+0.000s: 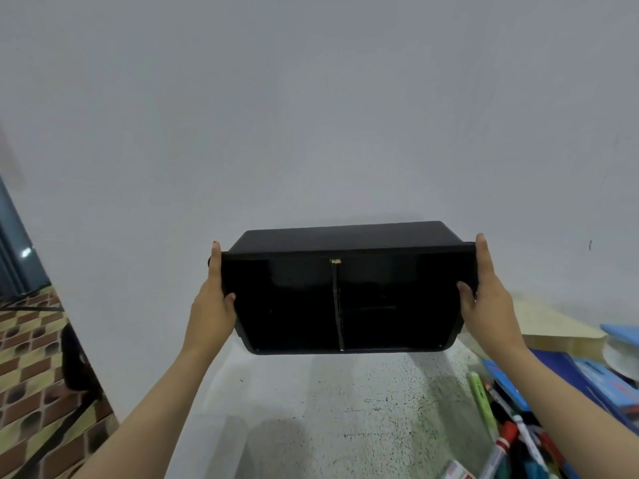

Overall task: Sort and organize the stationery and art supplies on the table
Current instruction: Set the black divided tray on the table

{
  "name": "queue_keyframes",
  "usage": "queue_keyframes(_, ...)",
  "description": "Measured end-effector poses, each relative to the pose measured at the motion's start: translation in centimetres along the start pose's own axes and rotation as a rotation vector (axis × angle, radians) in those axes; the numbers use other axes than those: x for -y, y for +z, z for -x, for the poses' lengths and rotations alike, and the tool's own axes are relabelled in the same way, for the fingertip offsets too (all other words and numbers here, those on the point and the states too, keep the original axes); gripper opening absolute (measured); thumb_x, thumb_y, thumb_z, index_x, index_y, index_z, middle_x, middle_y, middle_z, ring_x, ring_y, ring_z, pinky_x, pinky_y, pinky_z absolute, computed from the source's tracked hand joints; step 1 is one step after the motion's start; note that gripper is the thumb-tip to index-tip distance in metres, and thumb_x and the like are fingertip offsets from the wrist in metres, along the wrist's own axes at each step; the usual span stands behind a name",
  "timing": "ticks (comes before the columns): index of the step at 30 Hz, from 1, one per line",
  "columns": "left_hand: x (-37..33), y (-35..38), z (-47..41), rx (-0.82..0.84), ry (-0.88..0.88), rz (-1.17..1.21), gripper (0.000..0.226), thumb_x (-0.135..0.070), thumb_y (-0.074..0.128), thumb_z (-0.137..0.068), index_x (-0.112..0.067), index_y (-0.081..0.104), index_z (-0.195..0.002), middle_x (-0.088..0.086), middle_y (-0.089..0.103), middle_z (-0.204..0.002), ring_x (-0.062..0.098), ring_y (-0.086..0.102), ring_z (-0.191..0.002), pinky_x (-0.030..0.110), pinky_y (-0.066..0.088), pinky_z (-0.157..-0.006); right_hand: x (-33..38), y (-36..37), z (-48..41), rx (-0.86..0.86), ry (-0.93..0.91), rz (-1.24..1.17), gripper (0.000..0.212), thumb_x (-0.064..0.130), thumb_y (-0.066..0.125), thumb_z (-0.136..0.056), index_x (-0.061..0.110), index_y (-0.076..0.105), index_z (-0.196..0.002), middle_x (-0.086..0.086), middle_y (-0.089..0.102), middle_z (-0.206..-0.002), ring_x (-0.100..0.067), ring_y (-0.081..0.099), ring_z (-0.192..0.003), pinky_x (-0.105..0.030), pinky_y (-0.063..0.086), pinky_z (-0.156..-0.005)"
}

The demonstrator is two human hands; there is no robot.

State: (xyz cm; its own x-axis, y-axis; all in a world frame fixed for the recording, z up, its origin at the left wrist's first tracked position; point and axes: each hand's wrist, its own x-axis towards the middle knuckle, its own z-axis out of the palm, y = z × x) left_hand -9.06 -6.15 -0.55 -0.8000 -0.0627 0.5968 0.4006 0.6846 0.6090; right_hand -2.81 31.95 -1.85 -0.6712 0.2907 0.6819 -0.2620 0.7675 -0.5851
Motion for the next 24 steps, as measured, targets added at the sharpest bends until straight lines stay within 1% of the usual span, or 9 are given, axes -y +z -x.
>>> queue_keyframes(3,-0.1,-0.1,-0.5,-0.003,0.023,0.001,0.093,0.002,0.044,-0.093,-0.057,-0.013,-0.135,0.005,0.055,-0.106,0.02,0.052,-0.09,0.032,0.042,-0.081,-0.1,-0.3,-0.2,0.001,-0.023,0.034,0.087,0.003,0.049,-0.094,0.049,-0.009,-0.141,-0.005,0.051,-0.096,-0.02,0.05,-0.079,-0.033,0.042,-0.072)
queue_keyframes(6,0.1,-0.4,-0.9,0.02,0.053,-0.043,0.092,0.003,0.046,-0.091,-0.051,-0.009,-0.141,0.009,0.056,-0.118,0.018,0.052,-0.092,0.029,0.043,-0.081,-0.1,-0.5,-0.3,0.008,-0.081,0.094,0.084,-0.001,0.048,-0.093,0.04,-0.003,-0.145,-0.003,0.047,-0.095,-0.017,0.044,-0.076,-0.029,0.035,-0.072)
queue_keyframes(10,0.2,-0.8,-1.1,0.023,0.043,-0.026,0.09,0.004,0.045,-0.09,-0.047,-0.003,-0.146,0.003,0.053,-0.133,0.019,0.055,-0.099,0.031,0.044,-0.08,-0.1,-0.9,-0.7,0.006,-0.115,0.101,0.081,-0.004,0.049,-0.09,0.033,0.005,-0.148,-0.003,0.046,-0.088,-0.013,0.039,-0.073,-0.023,0.03,-0.069)
queue_keyframes(12,0.5,-1.0,-1.4,0.044,0.041,0.006,0.085,0.004,0.043,-0.091,-0.043,0.001,-0.147,0.001,0.048,-0.139,0.023,0.054,-0.113,0.034,0.045,-0.089,0.0,-1.1,-1.2,0.025,-0.132,0.104,0.077,-0.004,0.049,-0.09,0.029,0.012,-0.149,0.0,0.044,-0.08,-0.011,0.038,-0.067,-0.022,0.029,-0.062)
queue_keyframes(14,0.9,-1.0,-2.0,0.085,0.031,0.025,0.076,0.003,0.04,-0.092,-0.034,0.006,-0.149,0.003,0.042,-0.144,0.024,0.047,-0.125,0.038,0.041,-0.102,-0.1,-1.3,-1.7,0.065,-0.117,0.094,0.07,-0.002,0.049,-0.091,0.024,0.021,-0.15,0.006,0.042,-0.075,-0.007,0.043,-0.069,-0.022,0.034,-0.063)
queue_keyframes(16,1.3,-0.9,-2.7,0.118,0.003,0.004,0.067,0.003,0.039,-0.094,-0.022,0.013,-0.15,0.011,0.043,-0.14,0.028,0.045,-0.126,0.04,0.037,-0.106,-0.1,-1.1,-2.2,0.113,-0.087,0.102,0.067,-0.001,0.048,-0.091,0.02,0.024,-0.149,0.007,0.042,-0.076,-0.006,0.044,-0.069,-0.026,0.033,-0.067)
queue_keyframes(19,1.9,-0.5,-3.5,0.222,-0.099,-0.074,0.059,-0.001,0.042,-0.095,-0.018,0.021,-0.148,0.017,0.038,-0.132,0.028,0.046,-0.116,0.037,0.034,-0.102,-0.1,-0.5,-2.5,0.198,0.006,0.09,0.069,-0.001,0.046,-0.091,0.017,0.017,-0.151,-0.008,0.055,-0.094,-0.02,0.05,-0.079,-0.026,0.033,-0.073)
queue_keyframes(21,2.1,-0.1,-3.5,0.295,-0.167,-0.099,0.057,-0.004,0.042,-0.096,-0.018,0.024,-0.148,0.018,0.035,-0.134,0.027,0.046,-0.111,0.033,0.034,-0.1,-0.3,-0.1,-2.4,0.251,0.049,0.078,0.067,-0.002,0.045,-0.09,0.015,0.019,-0.15,-0.017,0.058,-0.11,-0.025,0.053,-0.087,-0.024,0.034,-0.076)
queue_keyframes(24,2.5,0.7,-3.8,0.315,-0.194,-0.115,0.053,-0.003,0.042,-0.096,-0.014,0.03,-0.147,0.02,0.039,-0.135,0.028,0.048,-0.112,0.027,0.033,-0.093,-0.8,0.7,-2.2,0.284,0.104,0.074,0.062,-0.002,0.043,-0.091,0.013,0.025,-0.148,-0.015,0.056,-0.126,-0.027,0.055,-0.101,-0.02,0.033,-0.081)
